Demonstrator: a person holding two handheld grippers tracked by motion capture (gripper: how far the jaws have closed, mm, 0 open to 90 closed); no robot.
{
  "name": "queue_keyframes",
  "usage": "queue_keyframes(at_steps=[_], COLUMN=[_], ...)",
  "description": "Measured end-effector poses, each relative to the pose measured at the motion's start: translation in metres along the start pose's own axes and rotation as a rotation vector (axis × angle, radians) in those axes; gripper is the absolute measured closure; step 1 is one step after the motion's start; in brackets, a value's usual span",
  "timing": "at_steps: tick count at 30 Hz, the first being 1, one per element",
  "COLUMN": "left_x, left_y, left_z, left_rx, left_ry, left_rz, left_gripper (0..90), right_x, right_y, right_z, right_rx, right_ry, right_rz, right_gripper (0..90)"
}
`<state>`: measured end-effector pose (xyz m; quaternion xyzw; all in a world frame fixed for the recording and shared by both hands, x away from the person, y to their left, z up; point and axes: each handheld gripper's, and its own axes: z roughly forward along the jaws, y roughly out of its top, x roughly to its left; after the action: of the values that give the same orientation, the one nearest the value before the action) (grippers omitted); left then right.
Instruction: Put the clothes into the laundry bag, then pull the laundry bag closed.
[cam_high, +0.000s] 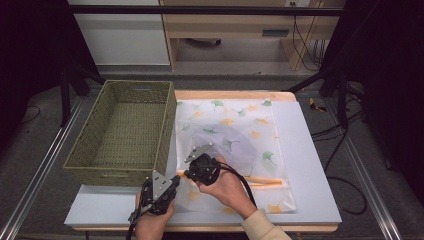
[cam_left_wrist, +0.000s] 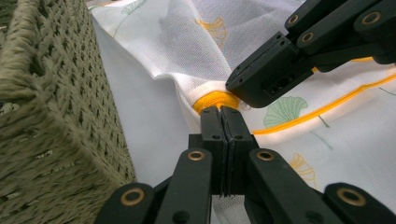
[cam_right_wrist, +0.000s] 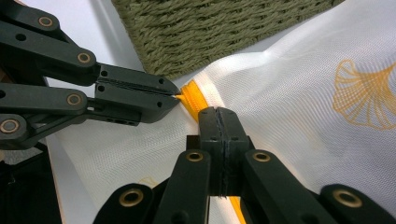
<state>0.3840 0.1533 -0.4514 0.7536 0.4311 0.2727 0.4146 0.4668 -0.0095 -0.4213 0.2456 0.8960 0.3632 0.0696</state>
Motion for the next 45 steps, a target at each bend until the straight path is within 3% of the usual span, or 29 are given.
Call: queue_keyframes(at_steps=[2, 22, 45], left_x=[0.0, 0.005, 0.005], left_y=[0.0, -0.004, -0.003], left_z=[-0.001, -0.002, -0.003], left_rx=[-0.005, -0.006, -0.01], left_ry=[0.003, 0.008, 0.011], left_rz=[-0.002, 0.001, 0.003], left_gripper=[89.3, 89.2, 89.2], right_x=[0.0, -0.009, -0.013], right_y=[-0.002, -0.026, -0.031], right_z=[0.001, -0.001, -0.006], right_rx=[0.01, -0.044, -0.049], right_ry=[-0.02, -0.042, -0.047], right_rz=[-0.009, 0.036, 0.048], right_gripper=[90.0, 90.0, 90.0])
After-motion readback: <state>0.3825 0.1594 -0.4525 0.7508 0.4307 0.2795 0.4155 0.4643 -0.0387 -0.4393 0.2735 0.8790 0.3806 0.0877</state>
